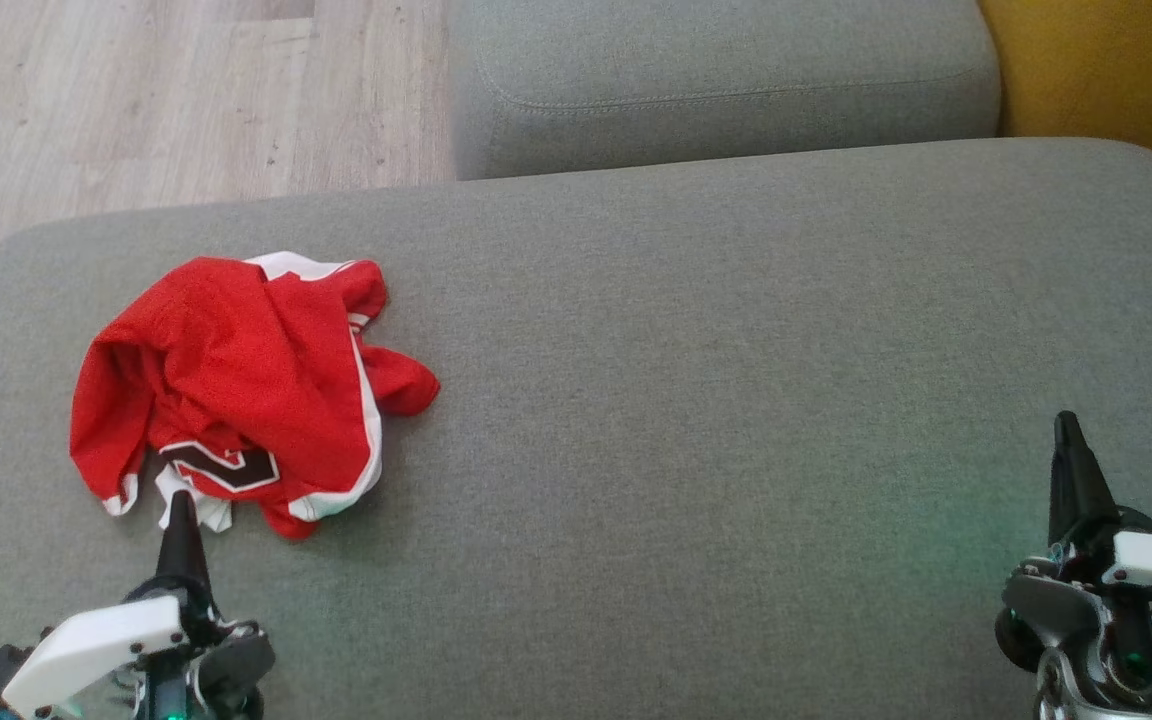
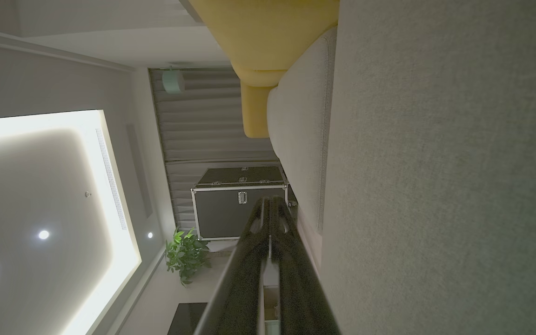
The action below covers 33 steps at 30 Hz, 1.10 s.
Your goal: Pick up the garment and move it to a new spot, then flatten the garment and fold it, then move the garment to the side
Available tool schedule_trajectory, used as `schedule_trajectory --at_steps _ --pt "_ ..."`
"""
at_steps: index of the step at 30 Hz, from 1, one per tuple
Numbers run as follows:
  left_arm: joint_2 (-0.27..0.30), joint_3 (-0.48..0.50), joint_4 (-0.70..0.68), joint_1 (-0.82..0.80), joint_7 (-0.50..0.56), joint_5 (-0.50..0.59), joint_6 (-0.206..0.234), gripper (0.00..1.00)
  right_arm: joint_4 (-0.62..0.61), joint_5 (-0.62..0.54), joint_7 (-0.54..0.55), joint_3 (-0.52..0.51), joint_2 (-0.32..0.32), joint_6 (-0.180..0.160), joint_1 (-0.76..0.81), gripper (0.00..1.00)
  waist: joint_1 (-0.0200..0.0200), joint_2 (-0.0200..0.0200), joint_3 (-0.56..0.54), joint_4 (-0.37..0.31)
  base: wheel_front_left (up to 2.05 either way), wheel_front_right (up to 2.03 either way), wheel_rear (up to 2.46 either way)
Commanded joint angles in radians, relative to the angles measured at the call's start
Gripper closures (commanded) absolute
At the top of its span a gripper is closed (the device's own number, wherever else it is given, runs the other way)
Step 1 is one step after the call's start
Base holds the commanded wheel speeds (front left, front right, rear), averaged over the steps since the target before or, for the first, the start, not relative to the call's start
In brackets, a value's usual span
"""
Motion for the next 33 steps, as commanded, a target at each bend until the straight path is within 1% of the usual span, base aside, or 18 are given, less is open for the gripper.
schedule_trajectory --at_steps 1,3,4,5,6,14,21,27,33 --pt "0.007 0.036 -0.037 -0.051 0.007 -0.006 -0.007 1.0 -0.038 -0.001 0.006 0.021 -0.005 -0.001 -0.038 1.0 0.0 -0.0001 0.0 0.0 0.0 0.0 0.0" --pt "0.007 0.036 -0.037 -0.051 0.007 -0.006 -0.007 1.0 -0.038 -0.001 0.006 0.021 -0.005 -0.001 -0.038 1.0 0.0 -0.0001 0.0 0.0 0.0 0.0 0.0" --pt "0.0 0.0 0.0 0.0 0.0 0.0 0.0 1.0 0.0 0.0 0.0 0.0 0.0 0.0 0.0 1.0 0.0 -0.0001 0.0 0.0 0.0 0.0 0.0" --pt "0.0 -0.001 0.007 0.001 -0.001 0.0 0.0 0.0 0.007 0.0 -0.001 0.001 0.0 0.0 0.001 0.0 0.0 -0.0001 0.0 0.0 0.0 0.0 0.0" --pt "-0.001 -0.004 0.019 0.006 -0.001 0.0 0.001 0.0 0.02 0.0 -0.001 0.002 0.001 0.0 0.004 0.0 0.0 -0.0001 0.0 0.0 0.0 0.0 0.0" --pt "0.0 -0.003 0.0 0.015 -0.025 0.01 0.0 0.0 0.006 -0.026 -0.025 0.027 0.001 0.0 0.003 0.0 0.0 -0.0001 -0.001 -0.003 0.0 0.0 0.0" --pt "0.0 0.007 -0.011 0.021 -0.045 0.029 0.0 0.0 -0.003 -0.085 -0.045 0.04 0.0 0.0 0.0 0.0 0.0 -0.0001 -0.003 -0.003 0.0 0.0 0.0" --pt "0.001 0.027 -0.013 0.021 -0.063 0.059 -0.001 0.0 -0.016 -0.163 -0.063 0.048 0.0 0.0 -0.006 0.0 0.0 -0.0001 -0.004 -0.002 0.0 0.0 0.0" --pt "0.001 0.049 -0.03 0.015 -0.081 0.121 -0.001 0.0 -0.043 -0.283 -0.081 0.056 0.0 0.0 -0.013 0.0 0.0 -0.0001 -0.003 -0.001 0.0 0.0 0.0"
